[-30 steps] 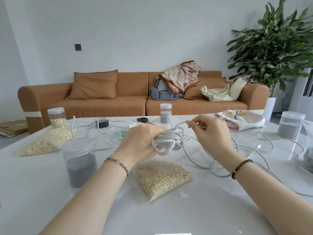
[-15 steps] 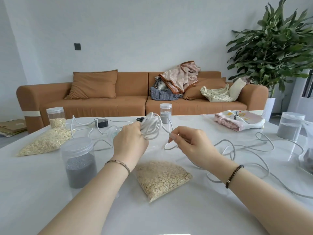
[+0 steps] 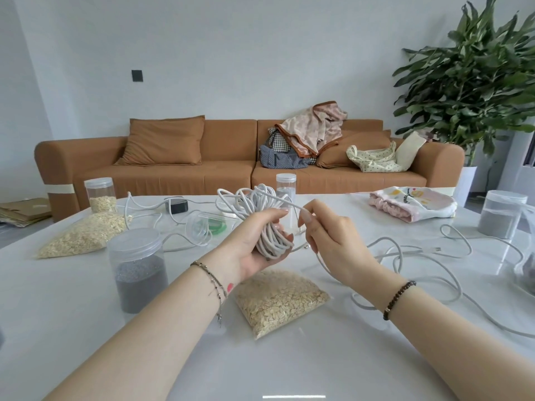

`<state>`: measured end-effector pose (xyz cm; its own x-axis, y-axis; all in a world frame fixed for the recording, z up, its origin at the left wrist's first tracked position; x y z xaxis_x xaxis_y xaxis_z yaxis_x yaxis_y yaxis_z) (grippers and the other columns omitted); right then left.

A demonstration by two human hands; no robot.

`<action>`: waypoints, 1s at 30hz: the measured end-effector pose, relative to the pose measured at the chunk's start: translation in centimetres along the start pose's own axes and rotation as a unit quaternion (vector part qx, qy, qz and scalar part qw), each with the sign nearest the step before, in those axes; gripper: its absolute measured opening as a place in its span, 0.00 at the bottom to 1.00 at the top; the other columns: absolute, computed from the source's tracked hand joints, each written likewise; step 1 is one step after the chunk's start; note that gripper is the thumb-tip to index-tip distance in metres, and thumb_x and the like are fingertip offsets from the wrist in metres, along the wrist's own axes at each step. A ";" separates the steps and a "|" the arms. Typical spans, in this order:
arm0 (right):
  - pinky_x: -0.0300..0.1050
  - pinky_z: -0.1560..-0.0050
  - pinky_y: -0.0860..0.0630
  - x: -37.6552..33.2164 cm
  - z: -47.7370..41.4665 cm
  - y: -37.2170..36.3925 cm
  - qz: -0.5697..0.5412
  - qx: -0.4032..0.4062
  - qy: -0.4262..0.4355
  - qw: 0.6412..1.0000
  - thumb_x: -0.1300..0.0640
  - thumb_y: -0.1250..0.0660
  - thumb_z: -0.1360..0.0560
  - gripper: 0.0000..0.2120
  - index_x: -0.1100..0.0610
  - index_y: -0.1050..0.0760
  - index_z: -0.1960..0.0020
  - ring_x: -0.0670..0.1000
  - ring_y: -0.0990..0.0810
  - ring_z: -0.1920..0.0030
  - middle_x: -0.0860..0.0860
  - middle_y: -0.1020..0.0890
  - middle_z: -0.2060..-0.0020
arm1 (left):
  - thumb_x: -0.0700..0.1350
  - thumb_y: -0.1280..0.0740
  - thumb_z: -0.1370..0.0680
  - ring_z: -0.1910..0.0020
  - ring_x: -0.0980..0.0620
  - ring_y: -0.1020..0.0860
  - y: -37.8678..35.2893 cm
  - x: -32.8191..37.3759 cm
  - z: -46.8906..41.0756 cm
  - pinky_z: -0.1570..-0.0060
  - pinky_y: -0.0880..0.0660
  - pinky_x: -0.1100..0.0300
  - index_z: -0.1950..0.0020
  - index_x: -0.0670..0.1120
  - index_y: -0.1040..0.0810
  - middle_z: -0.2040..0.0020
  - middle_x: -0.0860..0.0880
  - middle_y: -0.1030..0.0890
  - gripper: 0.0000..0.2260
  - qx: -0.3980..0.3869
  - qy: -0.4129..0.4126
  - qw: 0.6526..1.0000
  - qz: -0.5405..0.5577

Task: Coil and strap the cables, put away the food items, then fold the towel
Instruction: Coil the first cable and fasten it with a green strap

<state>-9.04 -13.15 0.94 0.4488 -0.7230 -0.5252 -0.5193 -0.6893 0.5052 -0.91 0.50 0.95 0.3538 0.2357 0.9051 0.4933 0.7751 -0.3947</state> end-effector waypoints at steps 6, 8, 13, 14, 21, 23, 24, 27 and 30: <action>0.52 0.69 0.36 0.3 -0.2 0.1 -0.034 0.048 -0.037 0.998 0.54 0.45 0.15 0.12 0.55 0.35 0.57 0.52 0.35 0.70 0.51 0.32 0.73 | 0.48 0.22 0.33 0.66 0.51 0.22 -0.2 0.5 0.6 0.59 0.18 0.54 0.56 0.43 0.24 0.65 0.48 0.24 0.14 -0.060 0.007 0.994 0.088; 0.43 0.70 0.38 0.6 -0.3 0.2 -0.064 0.071 -0.064 0.993 0.56 0.45 0.15 0.13 0.54 0.35 0.58 0.48 0.37 0.70 0.47 0.33 0.73 | 0.50 0.22 0.34 0.64 0.51 0.22 -0.3 0.5 0.7 0.57 0.18 0.54 0.56 0.43 0.23 0.64 0.48 0.23 0.16 -0.085 -0.001 0.993 0.086; 0.49 0.68 0.34 0.8 -0.2 0.2 0.011 0.022 -0.019 1.000 0.56 0.42 0.17 0.10 0.51 0.33 0.57 0.48 0.36 0.70 0.49 0.32 0.73 | 0.58 0.25 0.33 0.66 0.52 0.22 -0.1 0.4 0.4 0.52 0.20 0.53 0.52 0.45 0.26 0.67 0.49 0.24 0.22 -0.051 -0.051 0.994 0.080; 0.50 0.68 0.33 0.7 -0.1 0.0 0.059 -0.002 0.015 0.998 0.54 0.42 0.17 0.08 0.50 0.32 0.56 0.49 0.35 0.70 0.48 0.32 0.73 | 0.61 0.26 0.32 0.68 0.53 0.22 -0.1 0.5 0.3 0.52 0.20 0.53 0.52 0.45 0.26 0.68 0.49 0.24 0.22 -0.031 -0.067 0.995 0.071; 0.41 0.70 0.34 -1.2 0.2 -1.4 0.156 -0.044 0.126 0.979 0.45 0.46 0.20 0.13 0.50 0.26 0.52 0.53 0.30 0.69 0.48 0.27 0.72 | 0.58 0.28 0.24 0.74 0.56 0.28 0.5 1.6 0.1 0.71 0.27 0.62 0.64 0.49 0.31 0.73 0.52 0.33 0.19 0.023 -0.112 0.988 0.104; 0.42 0.70 0.34 -1.3 0.2 -1.4 0.165 -0.050 0.135 0.976 0.47 0.44 0.19 0.10 0.49 0.27 0.53 0.53 0.30 0.69 0.48 0.26 0.71 | 0.52 0.29 0.22 0.74 0.55 0.29 0.5 1.6 0.2 0.70 0.28 0.61 0.66 0.49 0.31 0.74 0.52 0.32 0.17 0.033 -0.122 0.985 0.122; 0.44 0.70 0.32 -1.2 0.2 -1.4 0.166 -0.055 0.138 0.975 0.48 0.43 0.19 0.09 0.49 0.27 0.53 0.53 0.30 0.69 0.48 0.26 0.71 | 0.49 0.30 0.21 0.75 0.55 0.29 0.5 1.5 0.2 0.68 0.29 0.61 0.67 0.48 0.31 0.75 0.52 0.31 0.17 0.037 -0.126 0.984 0.120; 0.49 0.69 0.29 -1.2 0.2 -1.3 0.167 -0.061 0.147 0.973 0.50 0.41 0.18 0.08 0.50 0.27 0.54 0.54 0.31 0.69 0.49 0.28 0.72 | 0.42 0.33 0.21 0.73 0.54 0.28 0.6 1.5 0.3 0.65 0.31 0.61 0.66 0.46 0.30 0.73 0.50 0.30 0.13 0.051 -0.146 0.983 0.104; 0.49 0.70 0.30 -1.4 0.3 -1.2 0.176 -0.051 0.156 0.971 0.50 0.41 0.18 0.09 0.52 0.27 0.54 0.55 0.32 0.69 0.49 0.30 0.73 | 0.37 0.38 0.22 0.68 0.52 0.28 0.8 1.8 0.5 0.62 0.29 0.61 0.64 0.44 0.30 0.67 0.47 0.30 0.10 0.047 -0.170 0.980 0.092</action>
<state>-9.25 -11.33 0.88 0.4634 -0.8823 -0.0821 -0.6130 -0.3860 0.6894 -0.33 1.85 2.32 0.1368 0.5458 0.8267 0.3654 0.7479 -0.5542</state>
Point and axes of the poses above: each hand's wrist, its own z-axis away from the middle knuckle, its own y-axis out of the back of the hand, x = y × z, the point moved 2 cm from there along -z, towards the middle knuckle
